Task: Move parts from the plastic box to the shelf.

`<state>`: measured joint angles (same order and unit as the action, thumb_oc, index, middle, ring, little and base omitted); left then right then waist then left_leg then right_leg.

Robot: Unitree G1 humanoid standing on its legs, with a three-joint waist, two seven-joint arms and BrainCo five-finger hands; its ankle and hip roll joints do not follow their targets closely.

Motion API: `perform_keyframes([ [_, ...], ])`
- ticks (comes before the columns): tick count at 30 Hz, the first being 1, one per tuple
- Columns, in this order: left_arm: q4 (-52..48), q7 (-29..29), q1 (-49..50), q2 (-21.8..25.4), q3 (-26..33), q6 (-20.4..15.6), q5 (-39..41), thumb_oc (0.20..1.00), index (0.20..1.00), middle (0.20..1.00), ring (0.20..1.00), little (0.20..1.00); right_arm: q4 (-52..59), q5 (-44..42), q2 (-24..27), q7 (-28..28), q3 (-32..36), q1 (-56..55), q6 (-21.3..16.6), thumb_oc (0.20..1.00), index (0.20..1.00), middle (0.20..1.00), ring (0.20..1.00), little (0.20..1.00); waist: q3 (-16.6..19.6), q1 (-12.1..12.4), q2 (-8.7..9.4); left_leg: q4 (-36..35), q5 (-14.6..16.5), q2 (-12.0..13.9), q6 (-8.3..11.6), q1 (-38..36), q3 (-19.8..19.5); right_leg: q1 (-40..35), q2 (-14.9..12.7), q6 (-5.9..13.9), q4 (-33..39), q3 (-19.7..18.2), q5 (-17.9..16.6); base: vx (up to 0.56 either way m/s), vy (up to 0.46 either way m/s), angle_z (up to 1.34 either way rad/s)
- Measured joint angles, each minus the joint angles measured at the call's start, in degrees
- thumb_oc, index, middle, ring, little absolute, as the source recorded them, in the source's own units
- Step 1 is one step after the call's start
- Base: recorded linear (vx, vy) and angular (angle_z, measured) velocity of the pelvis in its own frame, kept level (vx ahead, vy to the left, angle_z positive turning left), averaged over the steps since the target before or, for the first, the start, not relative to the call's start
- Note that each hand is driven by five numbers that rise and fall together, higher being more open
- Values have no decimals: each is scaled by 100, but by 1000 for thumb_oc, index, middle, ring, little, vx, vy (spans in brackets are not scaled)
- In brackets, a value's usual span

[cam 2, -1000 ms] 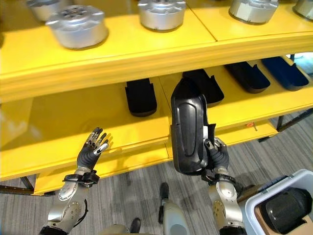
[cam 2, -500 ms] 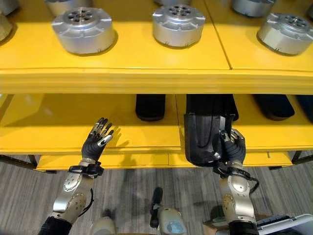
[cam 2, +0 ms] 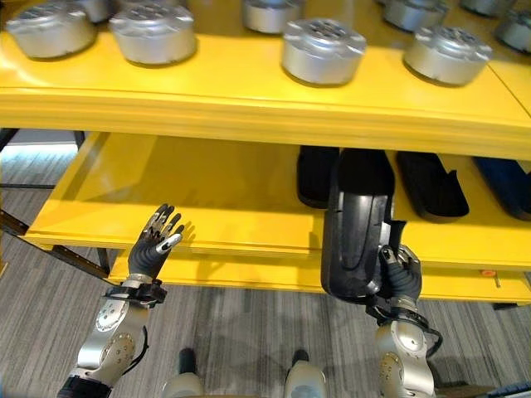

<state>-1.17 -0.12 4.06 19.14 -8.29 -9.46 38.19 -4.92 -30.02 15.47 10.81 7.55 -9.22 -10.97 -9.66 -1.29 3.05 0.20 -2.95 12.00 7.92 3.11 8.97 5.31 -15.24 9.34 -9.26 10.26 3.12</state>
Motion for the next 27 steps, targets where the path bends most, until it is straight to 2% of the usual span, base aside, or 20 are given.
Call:
perform_keyframes([
  [1,3,-1,-3,53,-7,0,-1,1000,1000,1000,1000,1000,-1,-4,-122,-19,41,-3,-2,200,200,200,200,200,-25,7,96,82,33,-146,-28,30,-6,-153,-117,98,274,29,-215,31,194,15],
  [3,1,-1,-15,129,-9,2,-7,1000,1000,1000,1000,1000,1,-6,-303,-5,38,-62,6,200,200,200,200,200,3,1,213,143,98,-333,-101,131,-53,-312,-281,131,577,199,-388,30,142,26],
  [5,5,1,-71,208,15,4,-7,1000,1000,1000,1000,1000,1,-4,-350,-56,-15,-70,35,200,200,200,200,200,-10,-19,291,209,120,-402,-131,254,-164,-385,-329,119,755,320,-528,7,102,27],
  [8,0,4,-62,230,46,3,-28,1000,1000,1000,1000,1000,106,-6,-344,-120,-102,-25,46,200,200,200,200,200,-8,83,331,223,128,-434,-128,321,-175,-381,-320,127,844,357,-561,8,77,6],
  [15,4,23,-65,167,52,5,-68,1000,1000,1000,1000,1000,174,-7,-311,-170,-128,110,56,200,200,200,200,200,-37,87,370,468,179,-399,-108,604,-343,-379,-273,154,925,535,-559,3,25,10],
  [21,-2,43,-94,158,49,7,-72,1000,1000,1000,1000,1000,182,-8,-103,-176,-481,577,63,200,200,200,200,200,-261,135,418,1028,370,-320,-127,1030,-500,-295,-247,156,918,631,-577,-31,-8,8],
  [26,-1,51,-130,168,45,11,-73,1000,1000,1000,1000,1000,165,-9,-76,-191,-825,1189,74,200,200,200,200,200,-496,384,427,1232,413,-314,-136,1226,-593,-247,-222,149,911,676,-607,-21,-19,11],
  [27,-2,56,-258,167,6,11,-70,1000,1000,1000,1000,1000,158,-10,-74,-157,-994,1513,77,200,200,200,200,200,-565,434,407,1313,415,-318,-136,1380,-723,-236,-198,145,908,788,-616,-24,-23,24],
])
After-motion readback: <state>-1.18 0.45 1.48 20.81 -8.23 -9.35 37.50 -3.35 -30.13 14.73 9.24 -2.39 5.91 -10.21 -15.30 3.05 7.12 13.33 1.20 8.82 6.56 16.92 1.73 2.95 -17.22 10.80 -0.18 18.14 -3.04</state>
